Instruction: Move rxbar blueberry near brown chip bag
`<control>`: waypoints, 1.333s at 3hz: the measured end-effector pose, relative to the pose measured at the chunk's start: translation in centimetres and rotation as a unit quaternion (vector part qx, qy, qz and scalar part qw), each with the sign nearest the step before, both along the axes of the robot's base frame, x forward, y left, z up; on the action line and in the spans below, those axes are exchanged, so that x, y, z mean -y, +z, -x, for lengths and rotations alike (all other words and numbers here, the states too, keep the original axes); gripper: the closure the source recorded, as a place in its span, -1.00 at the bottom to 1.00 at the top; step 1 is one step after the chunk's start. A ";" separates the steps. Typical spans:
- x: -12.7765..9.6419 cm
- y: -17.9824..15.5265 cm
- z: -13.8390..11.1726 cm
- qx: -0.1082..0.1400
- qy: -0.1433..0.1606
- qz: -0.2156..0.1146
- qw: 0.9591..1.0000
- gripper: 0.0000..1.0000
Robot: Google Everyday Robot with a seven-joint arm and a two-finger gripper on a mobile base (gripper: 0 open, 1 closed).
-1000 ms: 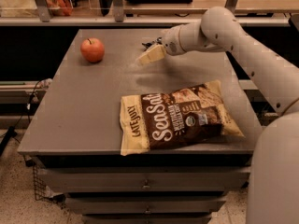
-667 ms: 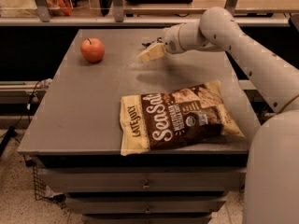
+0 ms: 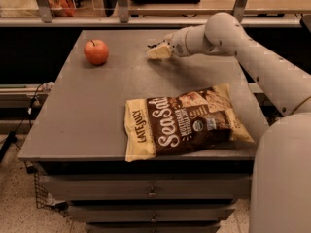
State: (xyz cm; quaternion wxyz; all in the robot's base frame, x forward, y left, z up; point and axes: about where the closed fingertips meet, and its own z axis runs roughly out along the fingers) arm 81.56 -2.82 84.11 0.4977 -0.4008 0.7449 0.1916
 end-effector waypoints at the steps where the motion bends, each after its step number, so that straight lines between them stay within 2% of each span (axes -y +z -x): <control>1: 0.5 0.0 -0.7 0.009 -0.017 0.002 1.000 0.23; 2: 1.0 1.5 -0.9 0.033 -0.022 0.013 0.999 0.72; 3: 1.2 3.9 0.7 0.051 -0.002 0.018 0.999 1.00; 4: 1.8 5.6 6.0 0.037 0.052 0.018 0.998 1.00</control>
Offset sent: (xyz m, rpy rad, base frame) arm 0.0115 -0.0216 0.0404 -0.0542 -0.1323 -0.0605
